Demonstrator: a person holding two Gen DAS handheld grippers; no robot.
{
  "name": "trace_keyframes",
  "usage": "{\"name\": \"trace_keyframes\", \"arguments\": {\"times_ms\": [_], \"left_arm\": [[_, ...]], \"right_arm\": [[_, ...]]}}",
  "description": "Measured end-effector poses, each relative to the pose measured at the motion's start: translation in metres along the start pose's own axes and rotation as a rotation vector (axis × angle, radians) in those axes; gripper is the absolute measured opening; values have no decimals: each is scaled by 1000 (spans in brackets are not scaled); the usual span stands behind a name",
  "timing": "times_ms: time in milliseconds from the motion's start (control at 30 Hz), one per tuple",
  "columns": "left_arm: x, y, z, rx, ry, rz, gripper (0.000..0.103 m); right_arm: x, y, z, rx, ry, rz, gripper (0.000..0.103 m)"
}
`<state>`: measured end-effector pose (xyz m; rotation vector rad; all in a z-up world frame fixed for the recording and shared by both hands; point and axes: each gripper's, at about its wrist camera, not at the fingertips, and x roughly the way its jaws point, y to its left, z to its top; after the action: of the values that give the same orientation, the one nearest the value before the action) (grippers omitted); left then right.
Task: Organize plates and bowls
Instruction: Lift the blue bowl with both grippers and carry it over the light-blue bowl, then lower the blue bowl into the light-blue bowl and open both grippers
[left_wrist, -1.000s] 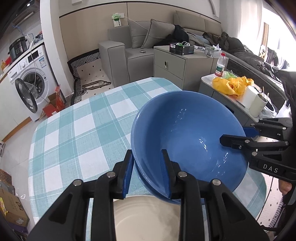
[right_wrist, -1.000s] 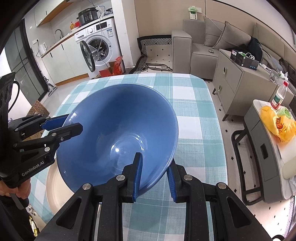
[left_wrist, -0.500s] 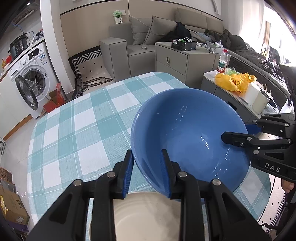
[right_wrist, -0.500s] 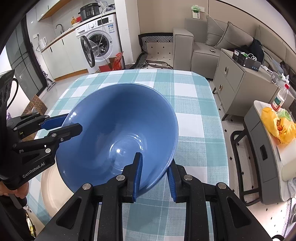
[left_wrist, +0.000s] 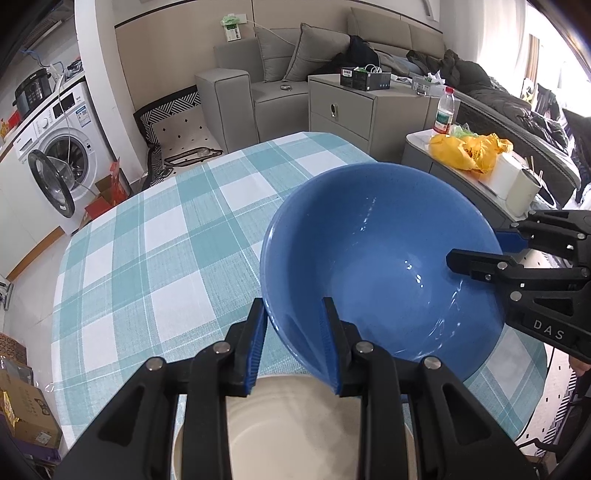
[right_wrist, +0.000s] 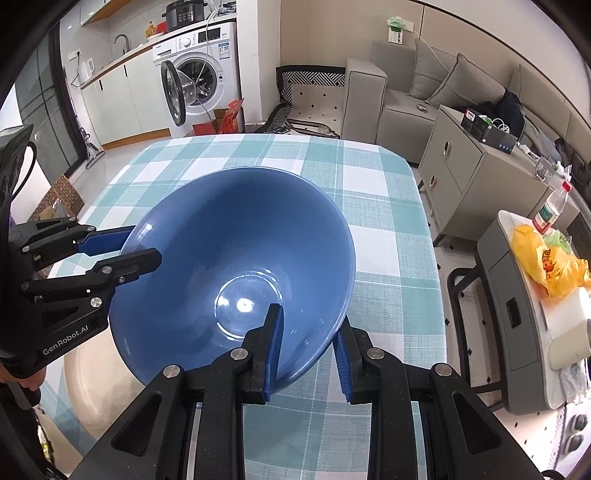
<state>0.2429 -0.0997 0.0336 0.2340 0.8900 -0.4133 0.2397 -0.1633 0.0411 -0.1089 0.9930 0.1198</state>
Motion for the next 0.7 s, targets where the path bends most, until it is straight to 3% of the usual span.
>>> {"name": "trace_keyframes", "arguments": {"times_ms": [467,567,700], "left_arm": [[7,-2,-8,34,13,20,29],[8,-2,-9,46,15,26,32],[8,0,-10,38,12,24,44]], "right_arm": [[13,14,-6,-98,-9,-104,40],[16,11,-7,-94,-2,-88,43],[15,4,-10,-74,-8,-56,50]]}}
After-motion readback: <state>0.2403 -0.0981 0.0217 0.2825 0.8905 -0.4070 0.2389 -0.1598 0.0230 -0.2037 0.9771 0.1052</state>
